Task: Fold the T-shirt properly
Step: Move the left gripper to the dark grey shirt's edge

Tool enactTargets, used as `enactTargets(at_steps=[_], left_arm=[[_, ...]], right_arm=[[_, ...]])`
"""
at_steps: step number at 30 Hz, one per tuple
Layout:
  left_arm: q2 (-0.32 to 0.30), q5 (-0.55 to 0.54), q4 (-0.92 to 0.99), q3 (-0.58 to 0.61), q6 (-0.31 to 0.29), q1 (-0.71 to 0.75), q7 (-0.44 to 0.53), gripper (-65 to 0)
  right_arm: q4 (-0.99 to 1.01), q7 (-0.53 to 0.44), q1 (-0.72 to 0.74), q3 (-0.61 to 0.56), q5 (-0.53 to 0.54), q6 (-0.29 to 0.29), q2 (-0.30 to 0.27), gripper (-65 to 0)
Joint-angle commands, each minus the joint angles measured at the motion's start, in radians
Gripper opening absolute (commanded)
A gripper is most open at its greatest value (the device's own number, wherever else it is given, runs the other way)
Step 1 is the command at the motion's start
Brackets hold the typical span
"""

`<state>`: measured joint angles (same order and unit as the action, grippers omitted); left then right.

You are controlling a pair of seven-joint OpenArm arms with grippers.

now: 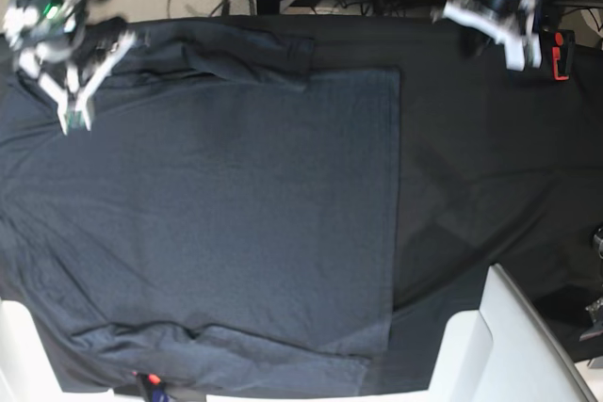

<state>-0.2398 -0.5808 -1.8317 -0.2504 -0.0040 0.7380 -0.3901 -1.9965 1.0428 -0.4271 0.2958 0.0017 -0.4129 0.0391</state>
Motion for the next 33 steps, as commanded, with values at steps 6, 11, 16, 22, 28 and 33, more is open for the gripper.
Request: enactTargets(at_steps=[6,11,16,22,28,33], left_arm=[[-0.026,-0.001,-0.003,-0.005,0.008,-0.016,-0.042,-60.2],[-0.022,-0.005,-0.003,0.001,0.008,-0.041,-0.045,-59.2],[-0.017,-0.009,0.016,0.003,0.006,-0.053,-0.043,-55.5],[0.015,-0.011,0.086,0.003,-0.156,-0.088,-0.046,-26.3],[0.084,-0.011,0.217,0.003,-0.383,-0.156,-0.048,-9.9],[0.116,-0.009,0.313,0.001,-0.405,-0.211,-0.048,-10.0]], right_arm=[[-0.013,0.008,0.122,0.274,0.028,-0.285,0.057,-14.3],[0.024,0.009,0.198,0.503,0.22,-0.285,0.046,-7.8],[0.138,0.05,0.241,0.699,0.419,-0.285,-0.032,-7.8],[0.425,0.07,0.261,0.756,0.51,-0.285,-0.16,-7.8],[0.489,0.003,0.254,0.751,0.508,-0.285,-0.175,-7.8],[0.489,-0.02,0.254,0.75,0.508,-0.285,-0.176,-7.8]])
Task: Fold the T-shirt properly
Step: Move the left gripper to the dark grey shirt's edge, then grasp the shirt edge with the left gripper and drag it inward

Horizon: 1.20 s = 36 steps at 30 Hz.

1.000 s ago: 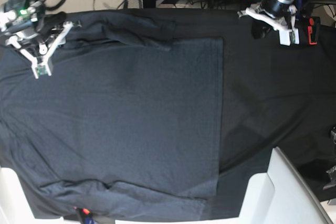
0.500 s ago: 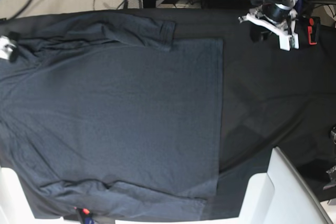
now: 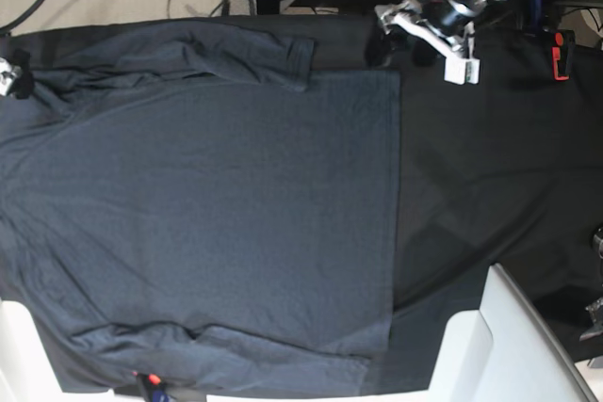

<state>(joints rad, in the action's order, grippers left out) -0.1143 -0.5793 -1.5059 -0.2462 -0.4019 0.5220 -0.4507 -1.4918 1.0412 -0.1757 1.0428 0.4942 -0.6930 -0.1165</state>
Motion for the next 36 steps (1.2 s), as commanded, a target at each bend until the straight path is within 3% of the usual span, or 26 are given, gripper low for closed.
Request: enactTargets(at_steps=[1,7,15,21,25,36], left_arm=[[-0.008,-0.011,0.005,-0.002,-0.007,-0.004,0.013,-10.0],[0.02,-0.008,0.087,0.0,-0.007,-0.076,0.013,-10.0],[0.023,-0.009,0.081,0.054,-0.007,-0.084,0.013,-10.0],[0.014,-0.009,0.054,-0.049,-0.007,-0.009,0.013,-10.0],[0.011,-0.005,-0.005,-0.087,-0.009,0.056,0.013,-10.2],[-0.003,-0.006,-0.17,0.1,-0.009,0.128,0.013,-10.2]], right_arm=[[-0.016,-0.019,0.003,0.003,0.016,-0.005,-0.022,-7.8],[-0.016,-0.02,0.006,0.003,0.011,-0.005,-0.024,-7.8],[0.112,-0.062,0.026,0.012,0.01,-0.005,-0.094,-8.0],[0.199,-0.091,0.025,0.011,0.01,-0.005,-0.084,-8.0],[0.21,-0.16,0.021,0.004,0.01,-0.005,-0.064,-8.0],[0.409,-0.229,0.043,0.003,0.01,-0.005,-0.137,-8.0]])
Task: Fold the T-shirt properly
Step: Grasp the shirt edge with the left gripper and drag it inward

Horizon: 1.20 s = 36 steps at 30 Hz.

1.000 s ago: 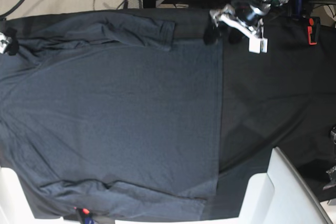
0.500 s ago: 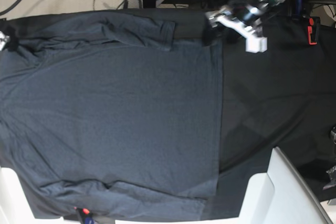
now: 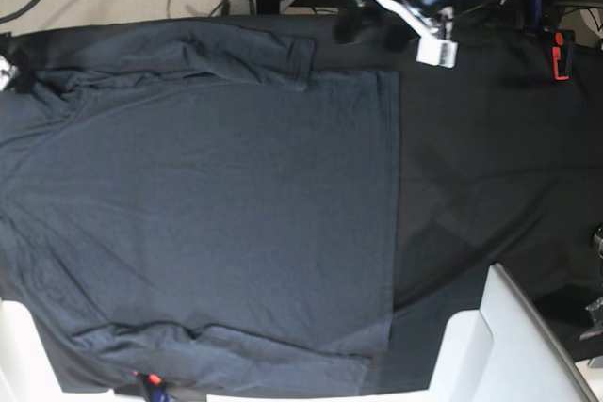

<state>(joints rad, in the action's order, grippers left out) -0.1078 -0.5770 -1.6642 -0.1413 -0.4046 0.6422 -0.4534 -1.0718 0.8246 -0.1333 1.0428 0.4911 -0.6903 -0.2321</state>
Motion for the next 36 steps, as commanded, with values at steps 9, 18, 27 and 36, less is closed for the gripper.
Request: enactTargets(at_steps=[9,18,27,36], left_arm=[[-0.008,-0.007,0.065,0.164,-0.004,-0.088,0.015,-10.2],[0.021,-0.007,0.226,0.231,-0.003,-0.172,0.02,-10.2],[0.041,-0.007,0.278,0.308,-0.003,-0.229,0.015,-10.2],[0.046,-0.01,0.295,0.331,-0.003,-0.249,0.015,-61.4]], right_arm=[[0.017,-0.02,0.001,-0.058,0.013,-0.008,-0.028,-8.0],[0.017,-0.02,0.001,-0.074,0.013,-0.008,-0.026,-8.0],[0.017,-0.02,0.001,-0.074,0.013,-0.008,-0.026,-8.0],[0.017,-0.02,0.001,-0.065,0.013,-0.008,-0.028,-8.0]])
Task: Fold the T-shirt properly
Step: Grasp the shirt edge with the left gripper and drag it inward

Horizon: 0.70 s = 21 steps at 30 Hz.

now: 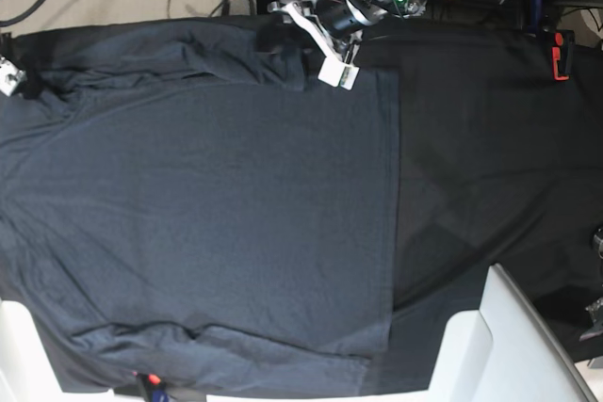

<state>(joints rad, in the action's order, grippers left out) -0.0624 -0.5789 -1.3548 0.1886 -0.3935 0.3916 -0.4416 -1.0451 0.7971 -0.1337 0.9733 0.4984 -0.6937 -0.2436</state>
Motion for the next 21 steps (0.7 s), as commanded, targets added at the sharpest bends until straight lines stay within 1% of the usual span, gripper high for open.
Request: enactTargets(at_steps=[1,5,6,7,8,11,12,13,14,15,18,19,21], left_arm=[[0.0,-0.01,-0.018,-0.001,-0.014,0.002,0.003,-65.0],[-0.001,-0.01,-0.019,0.002,-0.014,0.002,0.003,-65.0],[-0.001,-0.01,-0.022,0.004,-0.014,0.002,0.003,-65.0],[-0.001,-0.01,-0.031,0.004,-0.014,0.004,0.003,-65.0],[-0.001,-0.01,-0.047,0.005,-0.014,0.008,0.003,-65.0],[-0.004,-0.01,-0.097,0.005,-0.014,0.014,0.002,-65.0],[-0.004,-0.01,-0.11,0.005,-0.014,0.022,0.002,-65.0],[-0.004,-0.01,-0.124,0.004,-0.014,0.023,0.002,-65.0],[-0.004,-0.01,-0.137,0.005,-0.014,0.023,0.0,-65.0],[-0.006,-0.01,-0.147,0.005,-0.014,0.023,-0.016,-65.0],[-0.009,-0.01,-0.183,-0.001,-0.014,0.022,-0.101,-65.0],[-0.009,-0.01,-0.2,-0.002,-0.014,0.02,-0.113,-65.0],[-0.009,-0.01,-0.24,-0.002,-0.014,0.02,-0.124,-65.0]], right_arm=[[-0.01,0.008,0.001,0.005,0.006,-0.004,-0.017,-8.0],[-0.01,0.008,0.001,0.005,0.007,-0.004,-0.017,-8.4],[-0.01,0.008,0.001,0.005,0.007,-0.004,-0.017,-10.2],[-0.011,0.008,0.001,0.005,0.007,-0.004,-0.015,-14.0],[-0.011,0.008,0.001,0.005,0.007,-0.004,-0.015,-19.1],[-0.011,0.009,0.001,0.0,0.007,-0.004,-0.013,-38.3],[-0.011,0.009,0.001,-0.003,0.007,-0.004,-0.013,-43.4],[-0.011,0.011,0.004,-0.003,0.007,-0.004,-0.013,-47.0],[-0.011,0.012,0.006,-0.003,0.007,-0.004,-0.013,-49.2],[-0.011,0.012,0.007,-0.003,0.007,-0.004,-0.013,-49.8],[-0.011,0.012,0.007,-0.004,0.007,-0.004,-0.017,-51.8],[-0.011,0.012,0.009,-0.004,0.007,-0.004,-0.017,-53.9],[-0.011,0.015,0.009,-0.004,0.007,-0.004,-0.029,-61.5]])
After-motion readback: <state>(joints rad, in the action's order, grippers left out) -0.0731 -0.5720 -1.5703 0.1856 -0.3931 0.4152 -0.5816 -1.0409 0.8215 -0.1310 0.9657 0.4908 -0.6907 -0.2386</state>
